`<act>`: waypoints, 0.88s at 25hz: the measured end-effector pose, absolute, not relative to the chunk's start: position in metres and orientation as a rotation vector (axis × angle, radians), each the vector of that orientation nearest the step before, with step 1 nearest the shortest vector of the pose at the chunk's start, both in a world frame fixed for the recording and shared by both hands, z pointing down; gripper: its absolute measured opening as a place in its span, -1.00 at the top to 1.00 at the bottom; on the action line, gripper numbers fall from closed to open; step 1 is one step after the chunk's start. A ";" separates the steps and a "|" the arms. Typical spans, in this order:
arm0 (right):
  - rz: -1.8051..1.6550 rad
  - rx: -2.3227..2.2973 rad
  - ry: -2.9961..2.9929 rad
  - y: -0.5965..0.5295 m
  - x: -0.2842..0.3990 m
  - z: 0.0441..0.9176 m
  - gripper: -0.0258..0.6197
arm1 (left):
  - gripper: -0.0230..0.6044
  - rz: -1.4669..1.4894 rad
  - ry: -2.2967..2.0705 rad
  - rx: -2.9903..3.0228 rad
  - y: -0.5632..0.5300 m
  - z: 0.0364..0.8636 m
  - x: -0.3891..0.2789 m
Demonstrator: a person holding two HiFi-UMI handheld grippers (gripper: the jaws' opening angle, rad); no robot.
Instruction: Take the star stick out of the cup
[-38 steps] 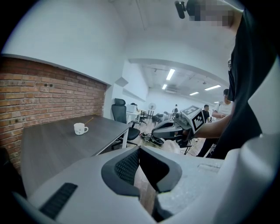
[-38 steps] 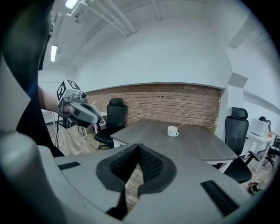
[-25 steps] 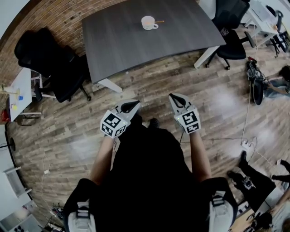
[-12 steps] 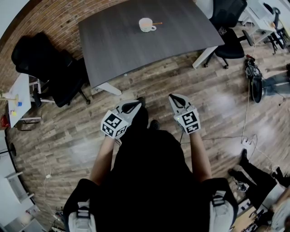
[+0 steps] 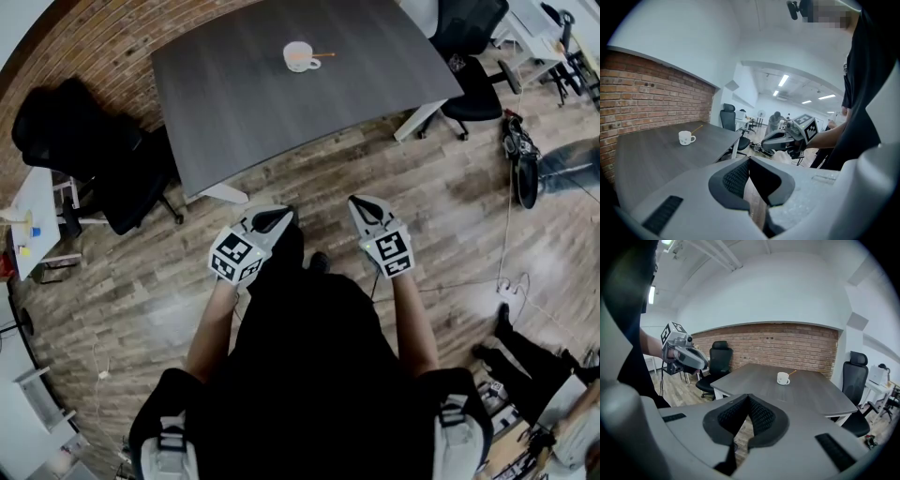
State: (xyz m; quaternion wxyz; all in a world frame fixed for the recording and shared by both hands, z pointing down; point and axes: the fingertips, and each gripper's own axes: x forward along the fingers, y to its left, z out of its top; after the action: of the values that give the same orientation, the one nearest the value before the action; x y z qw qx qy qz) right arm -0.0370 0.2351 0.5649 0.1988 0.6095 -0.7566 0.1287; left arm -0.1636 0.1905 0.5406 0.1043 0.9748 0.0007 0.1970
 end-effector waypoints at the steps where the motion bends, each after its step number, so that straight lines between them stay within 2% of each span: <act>1: 0.351 1.703 -2.117 0.229 -0.035 0.565 0.92 | 0.92 0.584 0.008 2.872 0.185 0.542 -0.162; 22: 0.348 1.665 -2.085 0.087 -0.027 0.575 0.92 | 0.92 0.544 0.071 2.840 0.042 0.551 -0.133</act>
State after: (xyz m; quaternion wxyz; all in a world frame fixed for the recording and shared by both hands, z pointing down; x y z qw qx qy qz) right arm -0.0273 0.0870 0.5748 0.2234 0.6030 -0.7553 0.1262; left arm -0.1330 0.0420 0.5510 0.1243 0.9742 0.0243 0.1866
